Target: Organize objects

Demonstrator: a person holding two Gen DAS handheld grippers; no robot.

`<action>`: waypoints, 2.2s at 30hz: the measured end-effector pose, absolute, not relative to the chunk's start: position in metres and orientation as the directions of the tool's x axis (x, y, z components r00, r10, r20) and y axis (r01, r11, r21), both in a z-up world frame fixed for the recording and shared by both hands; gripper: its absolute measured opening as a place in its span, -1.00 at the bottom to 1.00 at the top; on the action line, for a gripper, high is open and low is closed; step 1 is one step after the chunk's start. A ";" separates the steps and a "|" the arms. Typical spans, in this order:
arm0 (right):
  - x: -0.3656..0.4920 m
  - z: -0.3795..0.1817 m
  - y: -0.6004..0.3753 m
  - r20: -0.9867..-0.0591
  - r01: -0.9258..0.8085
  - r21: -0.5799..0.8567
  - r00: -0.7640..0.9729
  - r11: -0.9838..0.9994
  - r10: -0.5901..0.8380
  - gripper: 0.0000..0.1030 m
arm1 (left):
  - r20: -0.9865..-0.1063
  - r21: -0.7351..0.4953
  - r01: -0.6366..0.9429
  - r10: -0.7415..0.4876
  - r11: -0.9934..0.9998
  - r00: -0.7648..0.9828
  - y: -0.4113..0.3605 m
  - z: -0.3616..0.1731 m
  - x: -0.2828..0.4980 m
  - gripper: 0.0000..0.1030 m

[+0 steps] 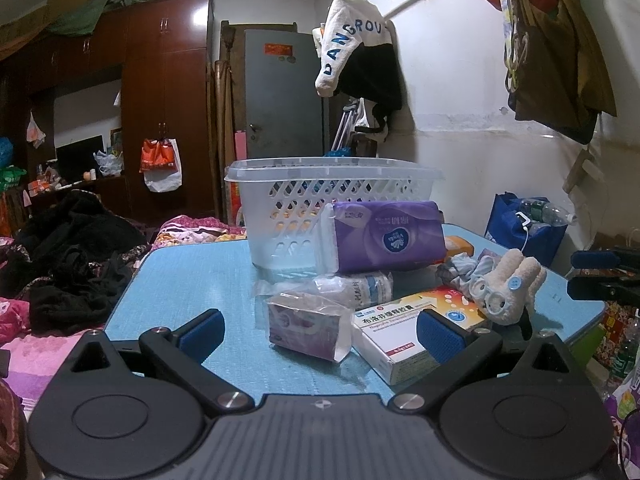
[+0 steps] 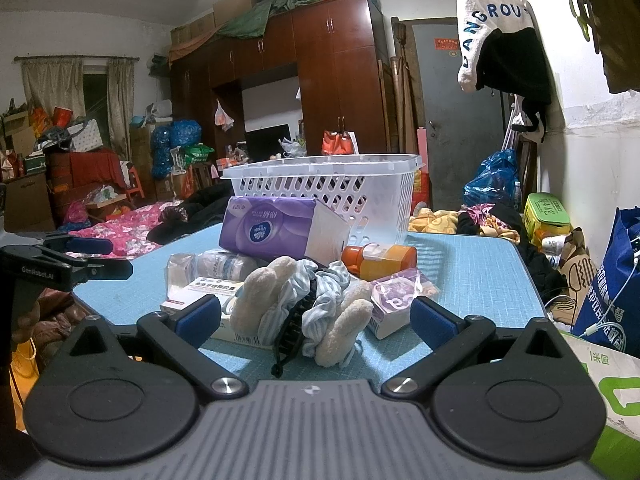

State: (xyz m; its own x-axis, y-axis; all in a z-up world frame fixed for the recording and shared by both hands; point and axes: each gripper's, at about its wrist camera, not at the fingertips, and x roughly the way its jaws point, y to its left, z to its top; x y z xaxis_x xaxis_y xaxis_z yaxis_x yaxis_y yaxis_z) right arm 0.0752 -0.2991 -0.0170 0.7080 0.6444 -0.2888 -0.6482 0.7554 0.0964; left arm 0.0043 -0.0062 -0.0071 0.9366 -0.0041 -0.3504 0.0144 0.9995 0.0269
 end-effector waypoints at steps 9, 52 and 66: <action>0.076 -0.020 -0.298 -0.290 -0.653 0.100 0.703 0.751 0.649 1.00 | -0.360 0.026 0.023 -0.012 0.999 0.933 -0.006 -0.008 0.006 1.00; 0.076 -0.019 -0.299 -0.297 -0.653 0.098 0.701 0.751 0.648 1.00 | -0.371 0.033 0.038 -0.023 0.999 0.928 -0.011 -0.013 0.008 1.00; 0.074 -0.020 -0.300 -0.278 -0.672 0.110 0.686 0.732 0.672 1.00 | -0.317 0.055 0.016 0.003 0.998 0.948 -0.013 -0.009 0.002 1.00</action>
State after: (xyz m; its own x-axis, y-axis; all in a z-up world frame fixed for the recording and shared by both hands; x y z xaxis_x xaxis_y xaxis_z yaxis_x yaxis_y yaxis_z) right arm 0.0743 -0.3005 -0.0199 0.6863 0.6719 -0.2785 -0.6723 0.7321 0.1098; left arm 0.0016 -0.0131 -0.0095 0.9484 0.0027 -0.3171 0.0156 0.9984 0.0551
